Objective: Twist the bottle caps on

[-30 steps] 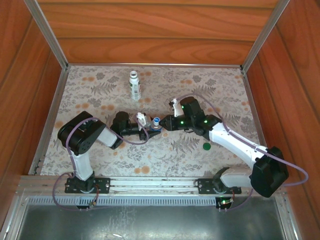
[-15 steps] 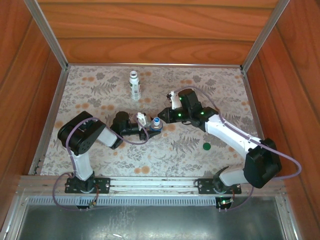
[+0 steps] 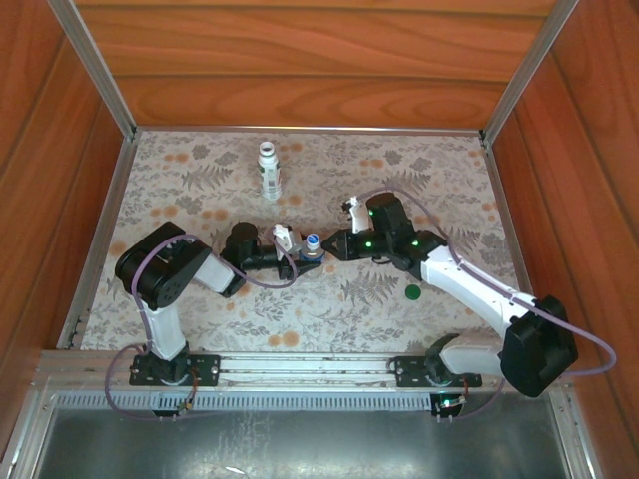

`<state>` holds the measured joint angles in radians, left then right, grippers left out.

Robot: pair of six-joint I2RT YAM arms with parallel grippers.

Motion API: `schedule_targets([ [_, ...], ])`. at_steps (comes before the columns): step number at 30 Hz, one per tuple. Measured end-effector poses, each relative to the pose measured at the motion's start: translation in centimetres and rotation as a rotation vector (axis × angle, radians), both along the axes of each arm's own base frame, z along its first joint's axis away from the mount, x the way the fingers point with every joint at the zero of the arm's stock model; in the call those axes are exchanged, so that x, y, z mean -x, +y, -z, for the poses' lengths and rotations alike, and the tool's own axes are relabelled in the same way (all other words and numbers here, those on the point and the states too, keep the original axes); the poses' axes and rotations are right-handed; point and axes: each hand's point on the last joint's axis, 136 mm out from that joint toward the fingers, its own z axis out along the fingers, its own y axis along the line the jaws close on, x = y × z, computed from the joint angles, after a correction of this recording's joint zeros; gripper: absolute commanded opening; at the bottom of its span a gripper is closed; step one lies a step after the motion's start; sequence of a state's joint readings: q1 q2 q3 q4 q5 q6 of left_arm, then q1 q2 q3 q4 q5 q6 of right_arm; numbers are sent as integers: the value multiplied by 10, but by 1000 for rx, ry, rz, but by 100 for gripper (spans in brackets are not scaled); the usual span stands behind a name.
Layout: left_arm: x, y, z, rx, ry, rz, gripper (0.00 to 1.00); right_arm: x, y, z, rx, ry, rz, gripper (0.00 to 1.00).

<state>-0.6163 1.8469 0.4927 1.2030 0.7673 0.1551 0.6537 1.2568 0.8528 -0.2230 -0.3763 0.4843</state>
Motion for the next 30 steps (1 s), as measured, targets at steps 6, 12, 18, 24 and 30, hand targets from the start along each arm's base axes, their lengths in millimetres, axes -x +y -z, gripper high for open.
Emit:
schedule_targets([
  [6, 0, 0, 0, 0, 0, -1, 65, -23, 14, -10, 7, -27, 6, 21],
  [12, 0, 0, 0, 0, 0, 0, 65, -24, 22, -4, 9, -3, -35, 18],
  [18, 0, 0, 0, -1, -3, 2, 65, -6, 13, 3, -17, 14, -57, 14],
  [24, -1, 1, -1, -2, -3, -7, 65, 23, 6, 8, -15, 40, -89, 36],
  [30, 5, 9, -10, -25, 4, -29, 65, 21, -8, -10, 44, -108, -102, 62],
])
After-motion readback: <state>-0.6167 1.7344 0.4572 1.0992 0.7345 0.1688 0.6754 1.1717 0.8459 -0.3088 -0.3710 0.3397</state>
